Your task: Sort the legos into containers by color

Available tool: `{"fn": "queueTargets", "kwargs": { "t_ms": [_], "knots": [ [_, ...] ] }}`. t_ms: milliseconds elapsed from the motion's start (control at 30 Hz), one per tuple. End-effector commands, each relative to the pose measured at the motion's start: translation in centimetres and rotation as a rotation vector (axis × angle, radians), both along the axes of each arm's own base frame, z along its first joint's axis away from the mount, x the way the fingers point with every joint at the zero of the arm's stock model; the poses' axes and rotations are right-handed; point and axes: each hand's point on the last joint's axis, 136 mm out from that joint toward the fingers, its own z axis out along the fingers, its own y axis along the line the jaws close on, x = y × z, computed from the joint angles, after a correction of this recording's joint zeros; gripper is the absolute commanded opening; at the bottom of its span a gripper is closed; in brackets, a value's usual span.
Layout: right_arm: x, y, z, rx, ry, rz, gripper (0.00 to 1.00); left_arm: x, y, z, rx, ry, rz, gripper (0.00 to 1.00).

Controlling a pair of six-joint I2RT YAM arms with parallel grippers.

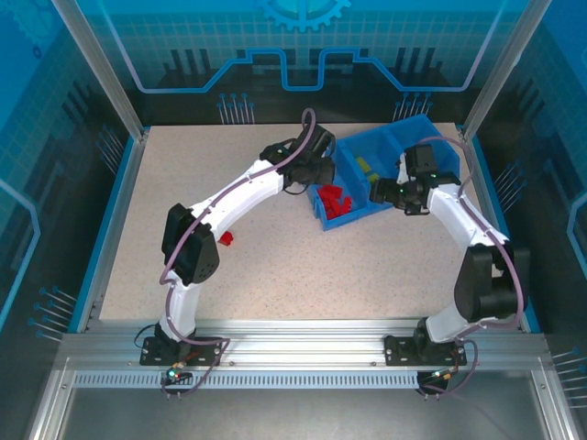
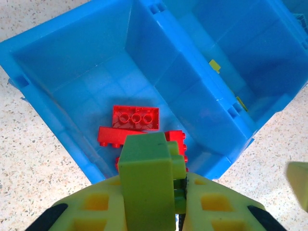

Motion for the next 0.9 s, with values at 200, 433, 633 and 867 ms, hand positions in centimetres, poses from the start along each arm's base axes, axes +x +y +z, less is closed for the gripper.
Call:
{"fn": "queueTargets", "kwargs": {
  "t_ms": [200,433,633,867],
  "knots": [
    [6.0,4.8,-3.4,-0.107,0.026,0.210,0.67,-0.8,4.1,1.7,-0.072,0.021,0.085,0.15],
    [4.0,8.0,-4.8,-0.114,0.076,0.200,0.36,-1.9,9.9,2.6,-0.074,-0.002,0.174,0.17],
    [1.6,12.7,-4.9,-0.042,0.106,0.133,0.35,-2.4,11.8,3.2,-0.069,-0.017,0.189,0.18],
    [-0.2,17.9,-3.9,-0.021,0.111,0.138,0.35,-2.9,11.8,2.9,-0.081,-0.003,0.183,0.18]
  ]
}}
